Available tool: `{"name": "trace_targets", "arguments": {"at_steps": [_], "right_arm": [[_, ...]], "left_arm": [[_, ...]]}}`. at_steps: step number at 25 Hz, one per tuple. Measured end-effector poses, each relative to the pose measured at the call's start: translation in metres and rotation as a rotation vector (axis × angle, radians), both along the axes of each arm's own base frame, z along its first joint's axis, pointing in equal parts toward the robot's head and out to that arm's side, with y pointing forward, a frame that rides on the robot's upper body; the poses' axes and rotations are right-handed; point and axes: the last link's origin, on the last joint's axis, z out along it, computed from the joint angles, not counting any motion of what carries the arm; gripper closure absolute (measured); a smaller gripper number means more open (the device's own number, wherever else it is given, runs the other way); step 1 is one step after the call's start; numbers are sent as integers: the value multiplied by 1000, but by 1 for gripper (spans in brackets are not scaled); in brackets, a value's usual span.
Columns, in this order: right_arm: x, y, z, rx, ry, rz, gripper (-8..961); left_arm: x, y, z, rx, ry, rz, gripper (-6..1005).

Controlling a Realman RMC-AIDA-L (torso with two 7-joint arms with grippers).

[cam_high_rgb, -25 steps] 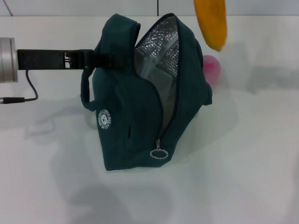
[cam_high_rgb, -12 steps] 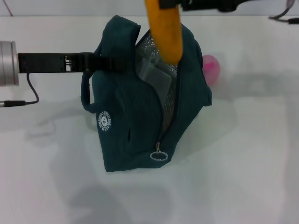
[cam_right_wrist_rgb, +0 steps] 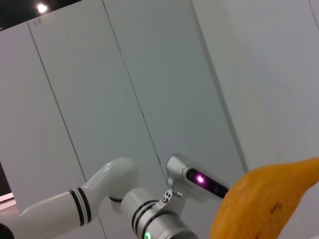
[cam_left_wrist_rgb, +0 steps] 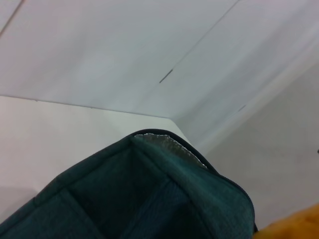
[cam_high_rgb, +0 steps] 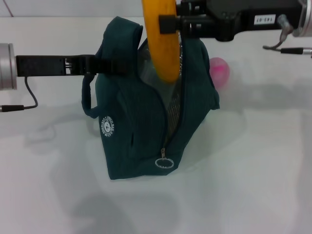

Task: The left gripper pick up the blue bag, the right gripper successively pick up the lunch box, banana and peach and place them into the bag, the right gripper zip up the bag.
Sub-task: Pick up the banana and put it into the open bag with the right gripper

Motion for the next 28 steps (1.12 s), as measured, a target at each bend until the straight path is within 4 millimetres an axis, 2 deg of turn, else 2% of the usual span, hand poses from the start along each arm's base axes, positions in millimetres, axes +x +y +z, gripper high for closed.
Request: {"name": "trace_targets", "arguments": {"at_steps": [6,14,26,28], "right_arm": [[9,-3,-8,-32,1,-25,423],[23,-9,-9,-27,5,-31,407],[26,-6,-19,-19,-52,-55,384],[26,-5,-19,-14,-52,-59,308]], "left_arm": [[-2,-1,1,3,2,6,933],[-8,-2,6,33,-16,32,933],[-11,-4,5,31,-19,40,933],[-11,-4,5,31,-19,39,933]]}}
